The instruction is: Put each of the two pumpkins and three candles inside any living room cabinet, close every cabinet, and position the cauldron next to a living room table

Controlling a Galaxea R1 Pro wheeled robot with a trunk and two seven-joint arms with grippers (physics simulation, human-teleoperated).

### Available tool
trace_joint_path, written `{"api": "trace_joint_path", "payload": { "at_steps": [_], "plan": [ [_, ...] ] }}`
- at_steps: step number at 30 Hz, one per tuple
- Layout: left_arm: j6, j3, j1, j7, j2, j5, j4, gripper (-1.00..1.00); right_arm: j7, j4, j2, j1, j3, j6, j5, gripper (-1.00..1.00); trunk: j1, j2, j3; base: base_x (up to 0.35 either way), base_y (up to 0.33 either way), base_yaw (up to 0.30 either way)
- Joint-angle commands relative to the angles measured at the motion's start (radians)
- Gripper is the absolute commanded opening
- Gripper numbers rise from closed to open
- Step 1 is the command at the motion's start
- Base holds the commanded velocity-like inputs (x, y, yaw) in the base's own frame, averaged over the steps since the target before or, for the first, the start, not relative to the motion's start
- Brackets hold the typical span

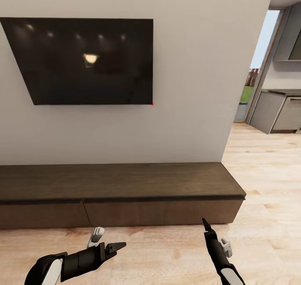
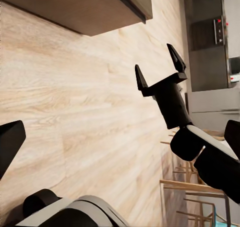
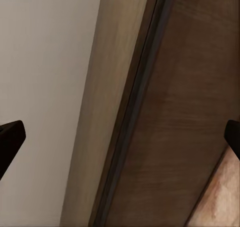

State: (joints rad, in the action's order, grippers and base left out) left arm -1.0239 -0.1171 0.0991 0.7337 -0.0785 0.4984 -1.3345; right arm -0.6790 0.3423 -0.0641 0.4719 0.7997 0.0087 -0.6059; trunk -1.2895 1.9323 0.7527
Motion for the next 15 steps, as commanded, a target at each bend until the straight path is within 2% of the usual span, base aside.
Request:
{"api": "trace_joint_path", "payload": {
  "at_steps": [1,15],
  "plan": [
    [-0.004,-0.001,0.001,0.006,0.0,-0.003,0.0,1.0,-0.003,0.0,0.0,0.001,0.001,0.001,-0.006,1.0,-0.004,0.008,0.004,0.0,0.0,0.0],
    [-0.002,-0.001,0.001,0.006,0.001,-0.003,0.0,1.0,-0.004,0.0,0.0,0.001,0.001,0.001,-0.006,1.0,-0.057,0.106,0.048,0.0,0.0,0.0]
  ]
}}
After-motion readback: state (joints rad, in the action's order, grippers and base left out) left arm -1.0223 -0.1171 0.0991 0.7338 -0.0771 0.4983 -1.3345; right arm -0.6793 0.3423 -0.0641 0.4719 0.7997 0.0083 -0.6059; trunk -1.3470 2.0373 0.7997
